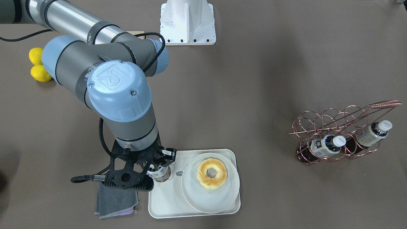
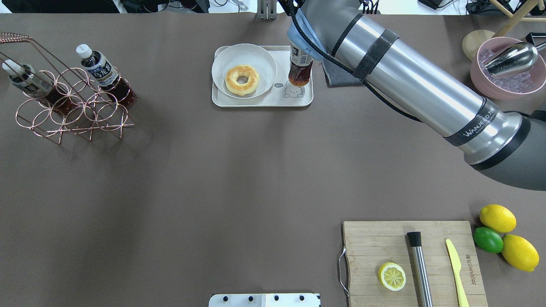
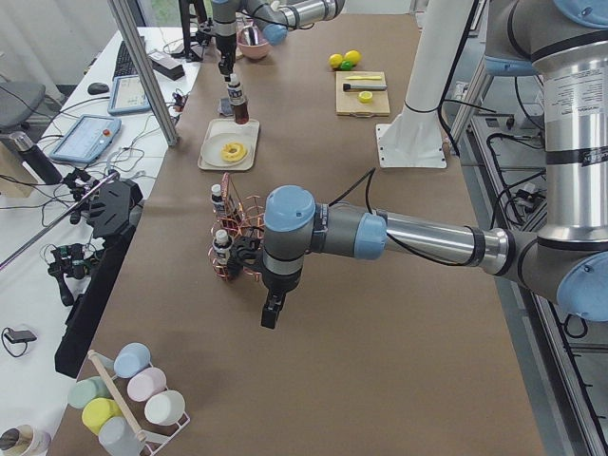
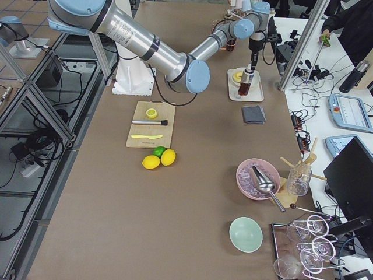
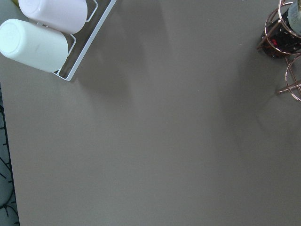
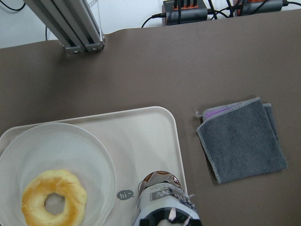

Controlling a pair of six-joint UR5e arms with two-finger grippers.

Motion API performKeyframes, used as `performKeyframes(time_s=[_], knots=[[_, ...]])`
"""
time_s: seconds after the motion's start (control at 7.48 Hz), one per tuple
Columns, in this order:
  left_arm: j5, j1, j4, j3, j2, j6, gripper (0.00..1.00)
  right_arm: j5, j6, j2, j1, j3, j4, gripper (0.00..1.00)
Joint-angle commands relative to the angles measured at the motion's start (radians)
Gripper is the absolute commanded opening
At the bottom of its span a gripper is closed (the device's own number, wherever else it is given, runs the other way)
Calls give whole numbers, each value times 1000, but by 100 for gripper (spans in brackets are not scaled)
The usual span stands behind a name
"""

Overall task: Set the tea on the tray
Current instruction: 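Lift the bottle with the right gripper onto the white tray beside the bowl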

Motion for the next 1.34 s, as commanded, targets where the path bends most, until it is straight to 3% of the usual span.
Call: performKeyframes(time_s=[0.0,1.2], knots=[[1,0,0,14,-13,0,98,-3,9,5,-1,-52,67,0],[1,1,-2,8,-15,0,98,-20,10,-8,-14,-54,82,0]])
